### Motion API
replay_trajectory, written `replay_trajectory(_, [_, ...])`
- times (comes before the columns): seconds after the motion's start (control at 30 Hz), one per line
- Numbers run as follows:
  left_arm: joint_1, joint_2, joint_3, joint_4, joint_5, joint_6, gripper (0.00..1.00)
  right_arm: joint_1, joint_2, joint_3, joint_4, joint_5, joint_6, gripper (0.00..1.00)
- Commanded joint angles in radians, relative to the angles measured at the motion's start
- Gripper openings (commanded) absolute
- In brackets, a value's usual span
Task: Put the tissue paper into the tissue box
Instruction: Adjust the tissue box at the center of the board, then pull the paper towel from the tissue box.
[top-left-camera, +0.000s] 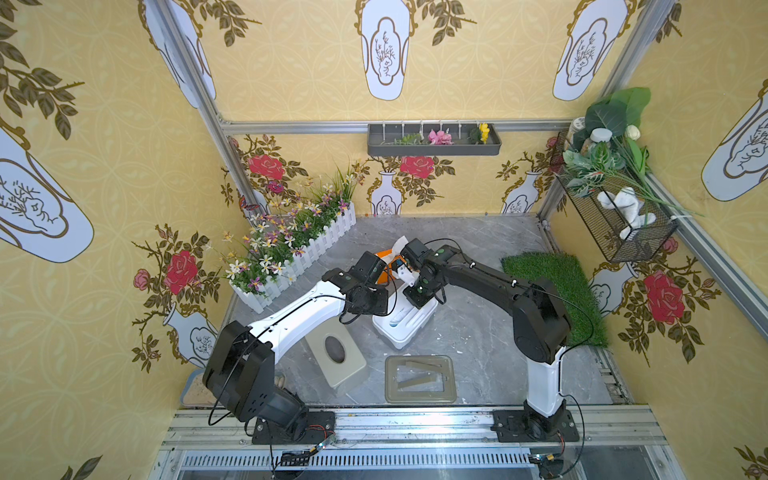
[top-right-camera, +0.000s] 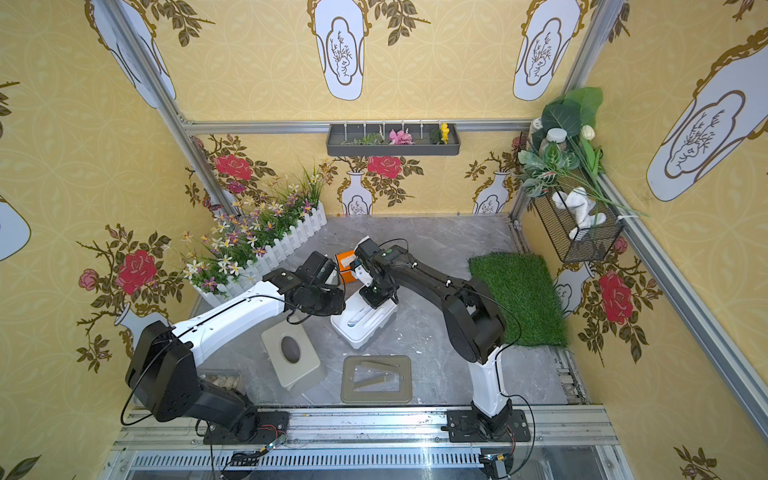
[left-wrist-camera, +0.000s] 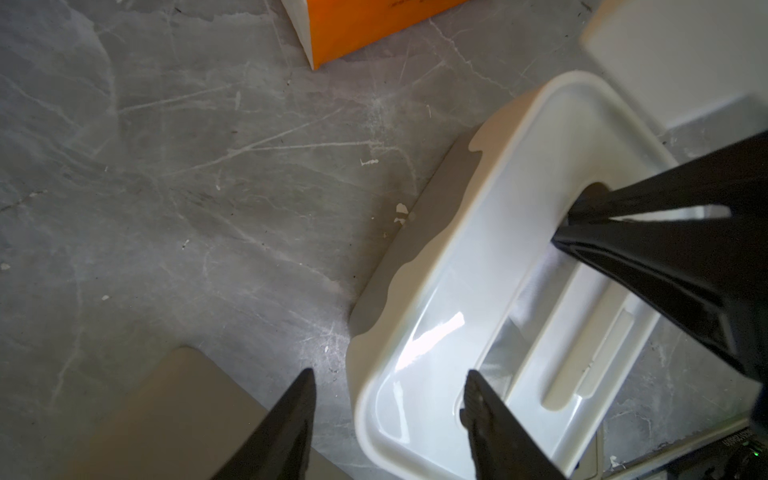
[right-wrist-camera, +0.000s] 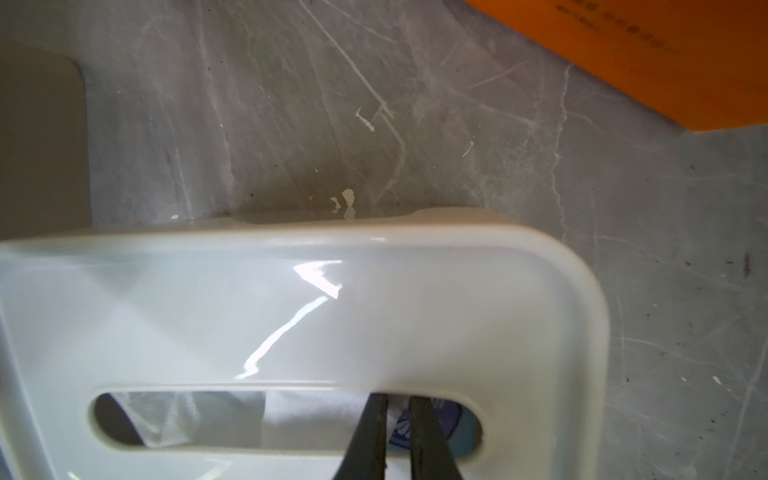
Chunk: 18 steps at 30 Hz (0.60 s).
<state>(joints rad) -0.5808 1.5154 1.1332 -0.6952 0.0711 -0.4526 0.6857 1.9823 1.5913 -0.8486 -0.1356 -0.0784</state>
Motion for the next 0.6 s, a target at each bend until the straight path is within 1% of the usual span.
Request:
replay_trajectory(0.0, [-0.004,0.003,0.003,-0.011,-0.004,-0.008,0.59,0.001,0.003,-0.026,0.042,-0.068,0.014,0.04])
replay_trajectory(0.07, [-0.005,0.002,0.006,-0.011,-0.008,-0.006,0.59,-0.001,-0.022,-0.038,0.063,-0.089,0.027,0.0])
replay_trajectory(0.27, [-0.017,0.01,0.014,-0.013,-0.02,-0.008,0.59,-0.014,-0.109,-0.082,0.144,-0.213,0.082,0.0])
replay_trajectory(0.37, [-0.024,0.015,0.014,-0.012,-0.025,-0.011,0.59,-0.018,-0.139,-0.094,0.157,-0.247,0.1,0.0])
replay_trajectory(0.57, [-0.034,0.018,0.012,-0.01,-0.036,-0.017,0.58,-0.028,-0.173,-0.112,0.154,-0.253,0.112,0.0])
